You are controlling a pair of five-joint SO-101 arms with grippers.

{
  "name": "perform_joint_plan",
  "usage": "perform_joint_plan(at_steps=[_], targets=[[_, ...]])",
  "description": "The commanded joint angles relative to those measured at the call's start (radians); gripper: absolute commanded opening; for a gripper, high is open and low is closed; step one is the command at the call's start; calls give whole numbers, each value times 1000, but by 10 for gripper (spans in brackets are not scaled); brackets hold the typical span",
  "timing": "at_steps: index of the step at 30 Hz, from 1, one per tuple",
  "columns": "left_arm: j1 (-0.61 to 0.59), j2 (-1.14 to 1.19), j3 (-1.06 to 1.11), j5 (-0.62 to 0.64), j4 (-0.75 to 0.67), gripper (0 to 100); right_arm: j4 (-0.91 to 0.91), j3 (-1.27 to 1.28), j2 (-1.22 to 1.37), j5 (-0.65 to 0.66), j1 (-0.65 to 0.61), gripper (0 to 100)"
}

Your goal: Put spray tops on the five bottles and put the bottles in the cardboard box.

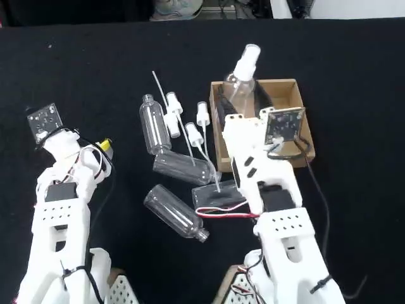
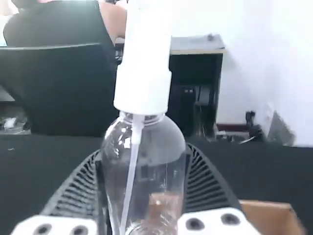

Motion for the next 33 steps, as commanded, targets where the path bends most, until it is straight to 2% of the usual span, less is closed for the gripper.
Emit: perform_joint_plan(at_steps=[1,11,15,22,27,33], targets=[[7,-15,-18,11,-18,209,-40,-33,8,74,61,15],[7,-15,-18,11,-18,209,-64,-260,446,84,66,12],[7,-15,-18,11,-18,209,-247,-263,595,81,66,11],[7,-15,-16,11,-18,209,-760,-248,934,80,64,11],[7,-15,-16,11,-18,209,-858,-291,1110,72,58,11],[7,-15,-16,11,-18,209,-864,-374,1191,-44,63,11]])
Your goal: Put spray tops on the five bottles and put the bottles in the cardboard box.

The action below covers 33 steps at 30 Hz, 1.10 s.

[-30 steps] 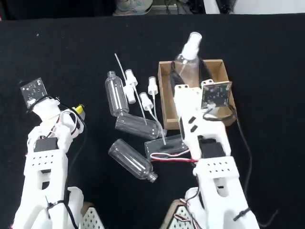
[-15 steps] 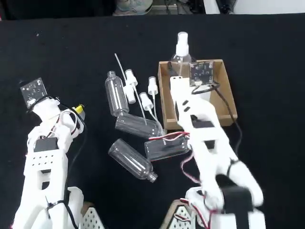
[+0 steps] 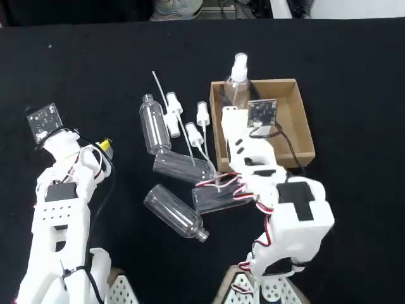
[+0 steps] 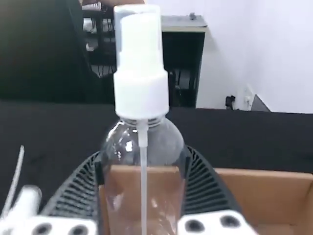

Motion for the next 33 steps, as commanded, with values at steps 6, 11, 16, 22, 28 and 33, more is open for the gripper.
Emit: perform_joint_plan(at_steps=[6,11,16,22,28,33], targets=[[7,-15,-16,9,-20,209,-31,-105,56,-35,3,11],[7,-15,-16,9,-20,209,-32,-160,127,-35,5,11],[7,-15,-16,9,-20,209,-32,-208,176,-35,-12,11],[7,-15,-16,8,-20,209,-32,-202,188,-35,-15,15],[7,-15,-19,8,-20,209,-32,-170,180,-35,-34,82],[7,-15,-19,8,-20,209,-32,-153,180,-35,-63,185]])
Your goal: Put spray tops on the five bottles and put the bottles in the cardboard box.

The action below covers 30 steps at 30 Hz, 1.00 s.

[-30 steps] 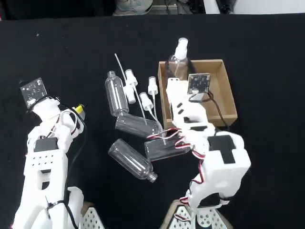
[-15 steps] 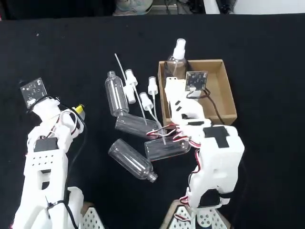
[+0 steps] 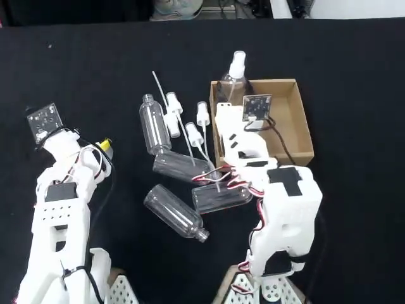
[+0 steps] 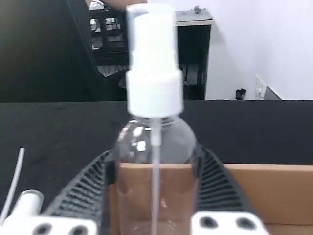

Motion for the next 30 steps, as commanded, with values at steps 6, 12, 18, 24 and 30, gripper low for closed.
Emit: perform_joint_plan(at_steps=[6,12,18,24,30], targets=[[7,-15,-19,6,-20,209,-28,12,-12,-6,-34,174],[7,-15,-15,6,-37,209,-63,48,-35,-6,-35,178],[7,-15,22,3,-112,209,-75,64,-64,-6,-37,310],[7,-15,22,3,-107,209,-78,70,-68,-8,-37,319],[7,-15,22,3,-107,209,-83,136,-136,-12,-46,322]])
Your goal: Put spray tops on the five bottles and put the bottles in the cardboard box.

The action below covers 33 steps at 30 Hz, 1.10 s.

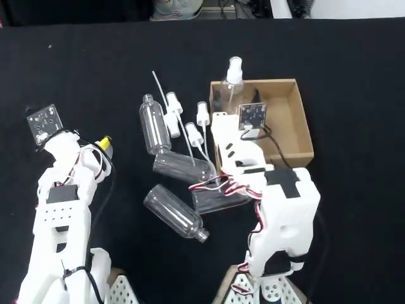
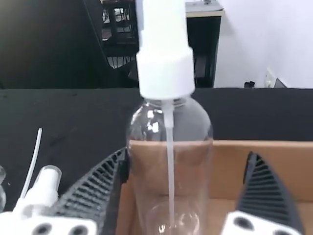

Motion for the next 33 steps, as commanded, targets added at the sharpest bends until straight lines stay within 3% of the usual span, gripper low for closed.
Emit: perform_joint_plan(at_steps=[1,8,18,22,33], targets=[[7,-15,-13,3,-20,209,-26,31,-122,-9,-20,322],[5,-15,-13,3,-18,209,17,88,-260,-12,-21,320],[5,-15,-13,3,-18,209,483,124,-595,-189,-2,319],[5,-15,-13,3,-18,209,733,131,-802,-190,-8,319],[5,-15,-13,3,-18,209,1765,64,-1415,-196,-11,318]])
